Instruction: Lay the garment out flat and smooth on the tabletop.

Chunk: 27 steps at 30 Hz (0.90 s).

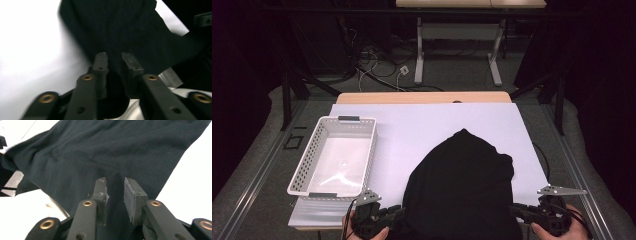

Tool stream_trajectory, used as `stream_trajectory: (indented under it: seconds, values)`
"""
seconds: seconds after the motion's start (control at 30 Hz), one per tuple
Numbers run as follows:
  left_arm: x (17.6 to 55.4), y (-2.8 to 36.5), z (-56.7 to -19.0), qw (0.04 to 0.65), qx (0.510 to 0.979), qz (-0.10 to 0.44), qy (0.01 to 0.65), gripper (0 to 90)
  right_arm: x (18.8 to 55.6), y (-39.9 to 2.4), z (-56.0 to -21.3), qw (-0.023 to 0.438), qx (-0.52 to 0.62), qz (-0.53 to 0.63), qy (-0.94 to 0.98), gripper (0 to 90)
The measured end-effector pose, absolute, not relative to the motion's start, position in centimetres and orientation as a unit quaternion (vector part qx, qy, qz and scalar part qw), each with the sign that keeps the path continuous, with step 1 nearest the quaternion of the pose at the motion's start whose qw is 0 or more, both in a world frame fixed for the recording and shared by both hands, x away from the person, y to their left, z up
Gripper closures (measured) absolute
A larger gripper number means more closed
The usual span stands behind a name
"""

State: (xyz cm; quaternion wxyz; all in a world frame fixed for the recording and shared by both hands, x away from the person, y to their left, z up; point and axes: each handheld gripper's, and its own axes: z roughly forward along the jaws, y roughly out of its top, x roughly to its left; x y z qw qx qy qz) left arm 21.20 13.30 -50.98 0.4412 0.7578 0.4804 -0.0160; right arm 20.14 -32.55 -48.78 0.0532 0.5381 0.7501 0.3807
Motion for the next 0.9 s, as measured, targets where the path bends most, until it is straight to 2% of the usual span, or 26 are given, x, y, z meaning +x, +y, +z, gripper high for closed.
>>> stream_trajectory:
  seconds: [0.2,0.33,0.5,0.67,0.9]
  values:
    - [23.2,12.6,-51.6,0.448,0.762,0.009,0.467,56.9,21.3,-32.5,-49.2,0.070,0.541,0.389,0.742,62.5]
    - [25.0,12.1,-52.0,0.446,0.760,0.009,0.473,49.8,22.5,-32.3,-49.6,0.072,0.549,0.390,0.736,60.3]
    - [27.8,11.0,-53.3,0.435,0.759,-0.001,0.485,45.8,24.3,-32.1,-50.3,0.062,0.558,0.391,0.729,59.9]
    - [30.0,10.1,-54.6,0.416,0.765,0.018,0.491,43.0,26.2,-32.4,-51.6,0.066,0.575,0.383,0.720,58.8]
    - [32.0,10.3,-55.1,0.408,0.761,0.042,0.502,39.5,27.7,-33.8,-53.7,0.098,0.619,0.358,0.692,58.7]
